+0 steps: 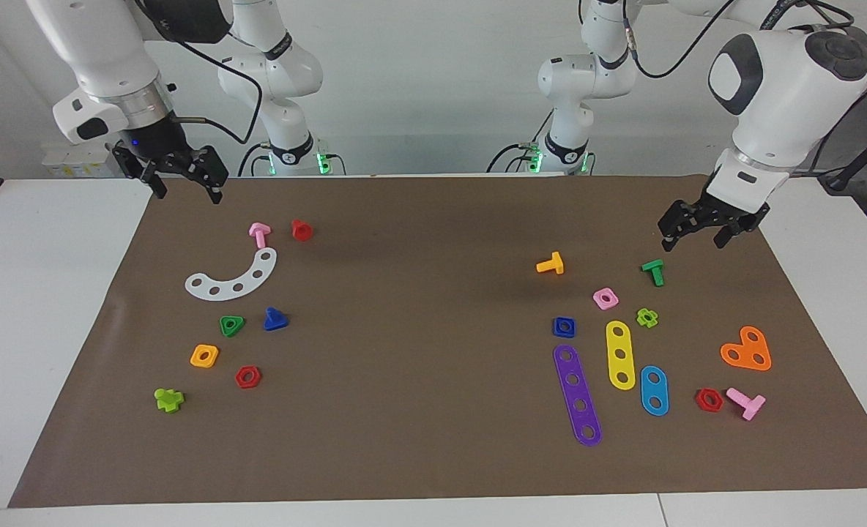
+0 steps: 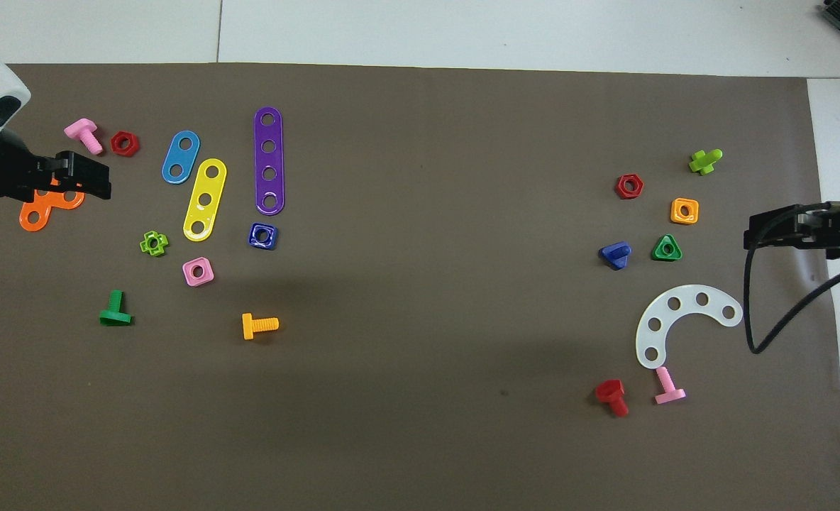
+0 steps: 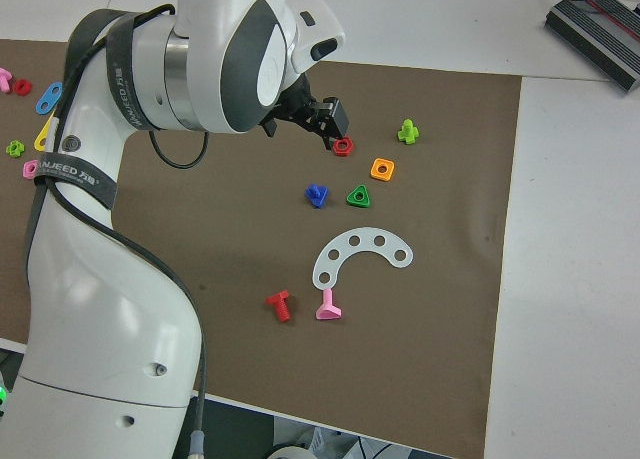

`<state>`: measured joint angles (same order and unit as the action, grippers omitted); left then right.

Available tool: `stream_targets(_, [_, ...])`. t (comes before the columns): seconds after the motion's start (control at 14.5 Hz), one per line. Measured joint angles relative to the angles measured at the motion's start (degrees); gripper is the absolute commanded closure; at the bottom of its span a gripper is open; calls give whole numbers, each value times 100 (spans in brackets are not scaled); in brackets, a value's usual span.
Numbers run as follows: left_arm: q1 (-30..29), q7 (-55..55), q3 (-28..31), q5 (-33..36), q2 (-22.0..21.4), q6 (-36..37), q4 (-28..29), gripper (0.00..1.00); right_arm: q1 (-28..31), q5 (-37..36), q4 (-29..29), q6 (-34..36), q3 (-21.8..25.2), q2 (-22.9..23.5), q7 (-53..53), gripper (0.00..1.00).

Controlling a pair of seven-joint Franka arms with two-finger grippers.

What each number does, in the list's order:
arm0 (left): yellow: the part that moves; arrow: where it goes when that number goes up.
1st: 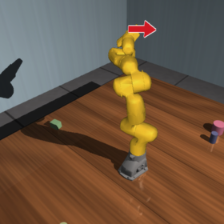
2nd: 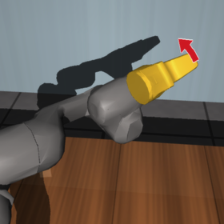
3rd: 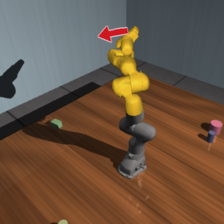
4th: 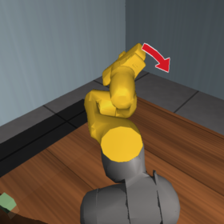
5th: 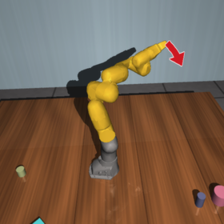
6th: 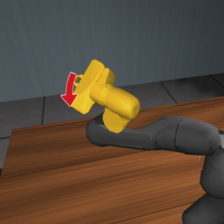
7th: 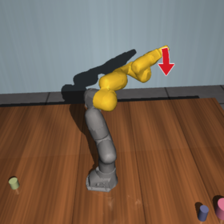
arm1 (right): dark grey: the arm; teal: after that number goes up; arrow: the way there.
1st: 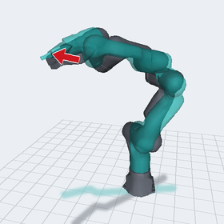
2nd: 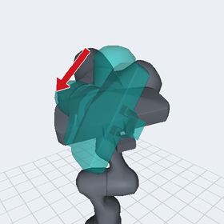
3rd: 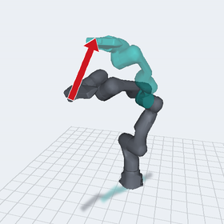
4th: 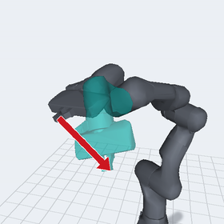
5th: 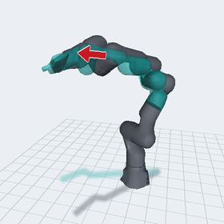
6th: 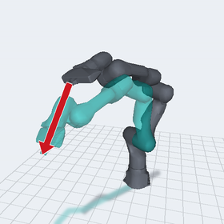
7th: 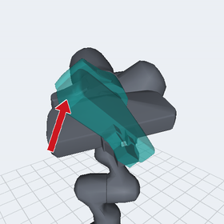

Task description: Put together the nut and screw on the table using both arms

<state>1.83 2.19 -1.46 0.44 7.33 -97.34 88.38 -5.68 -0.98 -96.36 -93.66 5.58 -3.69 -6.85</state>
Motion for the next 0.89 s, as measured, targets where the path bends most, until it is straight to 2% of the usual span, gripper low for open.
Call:
stream_targets(0.21, [0, 0, 0, 0, 0, 0, 0, 0, -23, 216, -718, -1020, -3, 63, 490, 0])
stream_targets(0.41, [0, 0, 0, 0, 0, 0, 0, 0, -162, 241, -1593, -2351, -5, 457, 947, 0])
stream_targets(0.62, [0, 0, 0, 0, 0, 0, 0, 0, -263, 241, -1837, -3087, -7, 1065, 1241, 1])
stream_targets(0.89, [0, 0, 0, 0, 0, 0, 0, 0, -265, 241, -2089, -3958, -9, 1555, 1350, 11])
